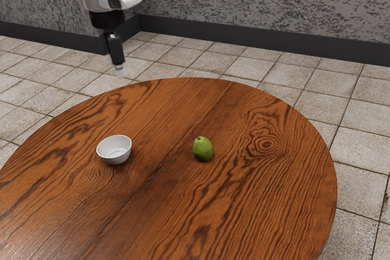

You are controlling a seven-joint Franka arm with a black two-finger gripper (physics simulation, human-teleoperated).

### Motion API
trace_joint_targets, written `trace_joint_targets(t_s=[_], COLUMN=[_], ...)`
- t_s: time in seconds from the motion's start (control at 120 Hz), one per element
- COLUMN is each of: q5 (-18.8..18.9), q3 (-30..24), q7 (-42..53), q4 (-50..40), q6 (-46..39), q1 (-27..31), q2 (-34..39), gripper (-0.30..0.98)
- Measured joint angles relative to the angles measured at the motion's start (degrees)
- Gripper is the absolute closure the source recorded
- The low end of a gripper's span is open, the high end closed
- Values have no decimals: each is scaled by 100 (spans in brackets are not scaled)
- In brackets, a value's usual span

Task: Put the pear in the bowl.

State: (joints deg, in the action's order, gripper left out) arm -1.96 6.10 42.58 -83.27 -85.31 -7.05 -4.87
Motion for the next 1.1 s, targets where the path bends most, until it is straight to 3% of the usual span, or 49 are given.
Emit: trace_joint_targets(t_s=[0.317, 0.6, 0.867, 1.1], q5=[-8, -165, -858, -1081], q3=[-20, -63, -32, -37], q7=[598, 1437, 1953, 2211], q4=[82, 1905, 1594, 1298], q6=[-120, -422, -1634, -2167], q1=[8, -192, -267, -286], q2=[-247, -2448, -3418, -3723], gripper=[0, 0, 0, 0])
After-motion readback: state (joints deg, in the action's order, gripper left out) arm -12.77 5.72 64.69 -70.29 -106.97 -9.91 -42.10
